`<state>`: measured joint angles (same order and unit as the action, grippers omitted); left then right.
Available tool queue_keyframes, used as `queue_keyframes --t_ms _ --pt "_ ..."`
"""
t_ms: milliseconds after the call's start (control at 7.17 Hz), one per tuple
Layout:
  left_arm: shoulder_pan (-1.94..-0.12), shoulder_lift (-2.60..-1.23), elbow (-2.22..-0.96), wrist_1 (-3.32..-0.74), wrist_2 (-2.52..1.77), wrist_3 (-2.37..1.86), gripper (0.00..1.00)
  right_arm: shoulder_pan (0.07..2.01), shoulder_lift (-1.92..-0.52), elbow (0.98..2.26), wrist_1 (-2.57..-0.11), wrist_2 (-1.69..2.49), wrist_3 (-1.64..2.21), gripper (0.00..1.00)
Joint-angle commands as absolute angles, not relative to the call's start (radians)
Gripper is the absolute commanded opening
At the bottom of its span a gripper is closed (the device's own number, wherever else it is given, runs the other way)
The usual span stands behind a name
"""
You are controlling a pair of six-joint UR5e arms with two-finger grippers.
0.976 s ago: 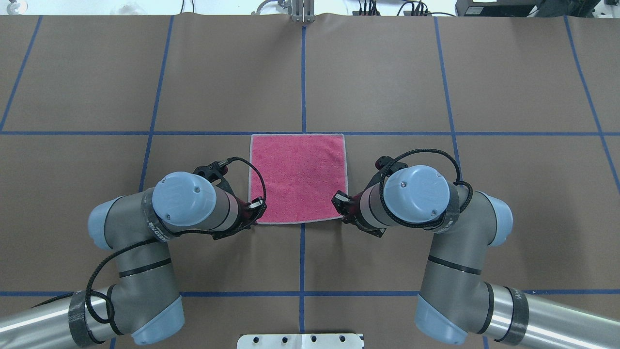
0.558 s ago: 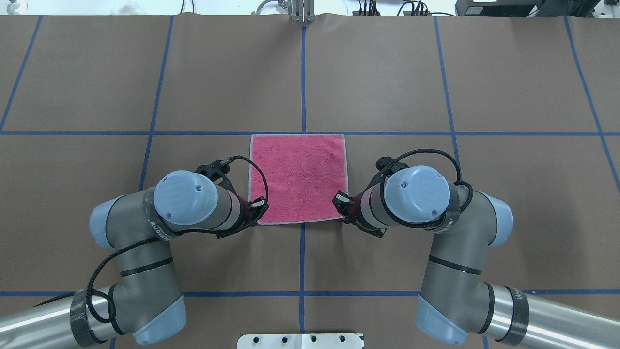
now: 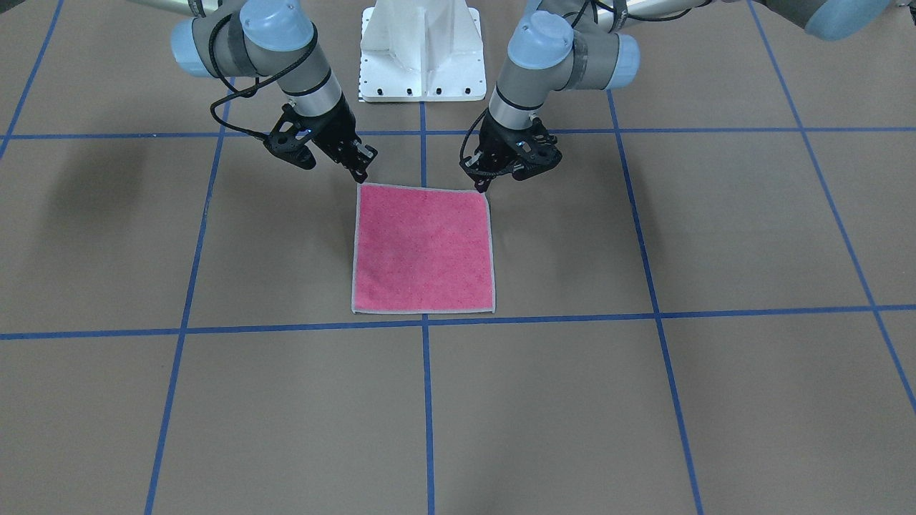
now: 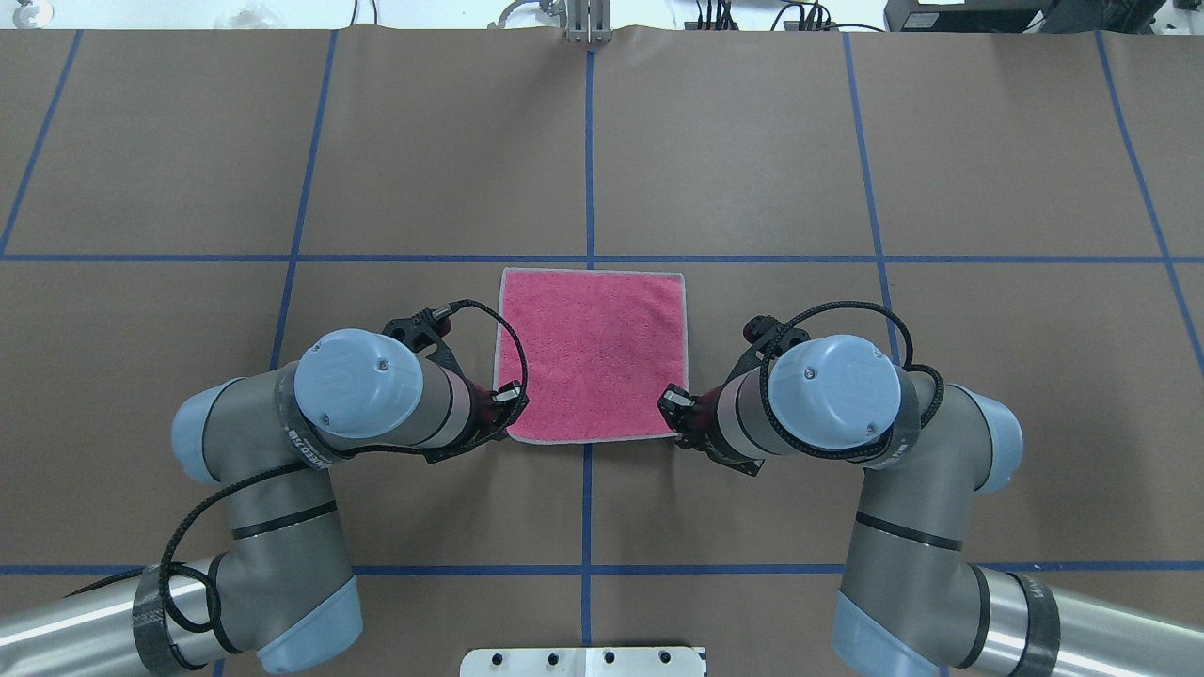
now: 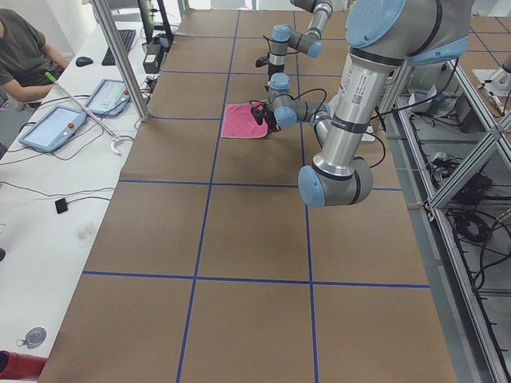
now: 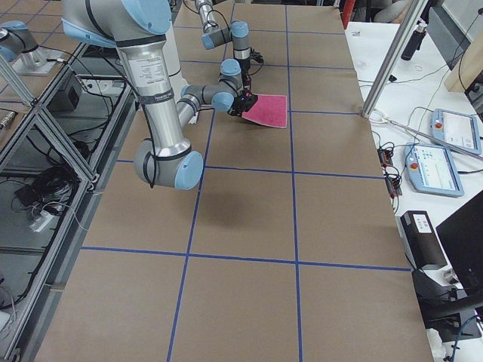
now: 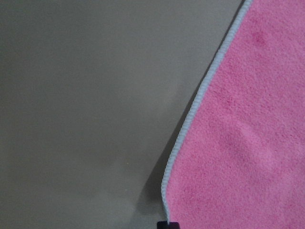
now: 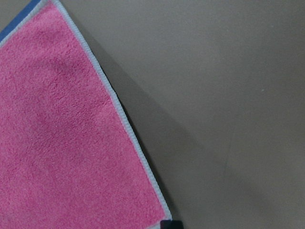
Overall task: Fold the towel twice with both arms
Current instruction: 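Grasp the towel's near corners with both grippers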
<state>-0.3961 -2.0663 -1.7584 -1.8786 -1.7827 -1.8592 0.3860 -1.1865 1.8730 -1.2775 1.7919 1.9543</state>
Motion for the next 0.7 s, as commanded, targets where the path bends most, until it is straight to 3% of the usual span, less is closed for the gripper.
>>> queue_keyframes --t_ms 0,558 --pt "-0.387 -2.071 -1.778 -1.879 -1.784 -1.861 0.0 0.374 -1.203 1.891 -1.278 1.793 1.954 0.0" --pt "-0.399 -2.091 -1.792 -1.881 -1.784 -1.853 0.0 0.414 -1.195 1.899 -1.279 1.793 1.953 0.0"
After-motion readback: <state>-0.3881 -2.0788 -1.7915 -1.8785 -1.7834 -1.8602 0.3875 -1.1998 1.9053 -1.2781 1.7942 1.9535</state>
